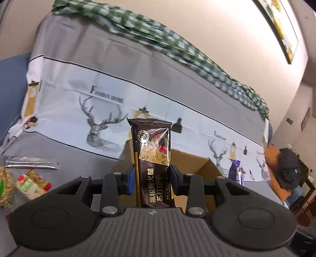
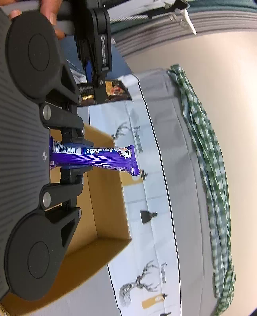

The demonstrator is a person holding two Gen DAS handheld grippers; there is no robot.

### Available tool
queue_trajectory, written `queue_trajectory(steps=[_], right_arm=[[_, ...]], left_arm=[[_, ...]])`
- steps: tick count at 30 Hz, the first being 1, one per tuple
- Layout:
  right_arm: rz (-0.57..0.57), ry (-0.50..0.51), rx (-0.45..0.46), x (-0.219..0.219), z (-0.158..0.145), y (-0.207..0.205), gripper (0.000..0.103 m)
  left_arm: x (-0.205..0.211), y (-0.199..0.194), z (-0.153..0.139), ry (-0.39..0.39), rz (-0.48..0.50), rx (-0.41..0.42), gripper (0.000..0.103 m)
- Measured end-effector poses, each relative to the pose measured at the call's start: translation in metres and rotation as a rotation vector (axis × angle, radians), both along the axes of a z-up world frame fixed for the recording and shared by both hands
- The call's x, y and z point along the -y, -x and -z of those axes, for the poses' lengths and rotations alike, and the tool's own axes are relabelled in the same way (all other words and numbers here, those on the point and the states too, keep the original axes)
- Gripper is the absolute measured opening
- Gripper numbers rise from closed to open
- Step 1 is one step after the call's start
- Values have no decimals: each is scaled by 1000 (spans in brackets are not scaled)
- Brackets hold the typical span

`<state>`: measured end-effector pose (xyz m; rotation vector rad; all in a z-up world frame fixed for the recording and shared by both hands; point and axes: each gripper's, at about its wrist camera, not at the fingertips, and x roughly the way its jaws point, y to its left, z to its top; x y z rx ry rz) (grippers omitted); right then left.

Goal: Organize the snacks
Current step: 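Carry the purple bar and dark biscuit packet over the box with both tools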

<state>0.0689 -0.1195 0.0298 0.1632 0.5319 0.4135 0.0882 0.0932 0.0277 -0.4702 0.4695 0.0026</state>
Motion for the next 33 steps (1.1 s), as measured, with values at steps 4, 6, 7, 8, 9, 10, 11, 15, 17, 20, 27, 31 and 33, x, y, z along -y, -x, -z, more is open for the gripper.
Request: queue_trajectory(steps=[4, 6, 7, 8, 9, 10, 11, 15, 17, 20, 27, 31, 33], right_arm=[[45, 9, 4, 9, 2, -3, 17], [71, 21, 1, 13, 2, -4, 17], [86, 24, 1, 15, 2, -5, 17], [98, 25, 0, 17, 2, -7, 17], [113, 29, -3, 19, 3, -7, 17], [130, 39, -7, 21, 3, -9, 17], [143, 44, -9, 22, 3, -9, 17], [185, 42, -13, 30, 5, -11, 17], [196, 39, -10, 32, 5, -13, 17], [197, 44, 0, 32, 5, -12, 17], [197, 58, 17, 31, 4, -10, 17], [211, 65, 18, 33, 4, -10, 17], [215, 70, 21, 33, 4, -10, 17]], left_arm=[[9, -2, -2, 2, 34, 16, 39], [13, -2, -2, 4, 50, 20, 39], [15, -2, -2, 6, 59, 24, 39], [16, -3, -2, 6, 65, 27, 39], [18, -3, -2, 7, 72, 31, 39], [19, -3, -2, 10, 80, 35, 39], [20, -3, -3, 11, 87, 38, 39], [26, -3, -3, 13, 101, 43, 39], [29, -3, -3, 12, 107, 45, 39], [33, -3, -4, 12, 118, 52, 39], [41, -5, -5, 2, 156, 60, 39], [46, -7, -5, 1, 177, 64, 39], [48, -8, -5, -2, 189, 62, 39]])
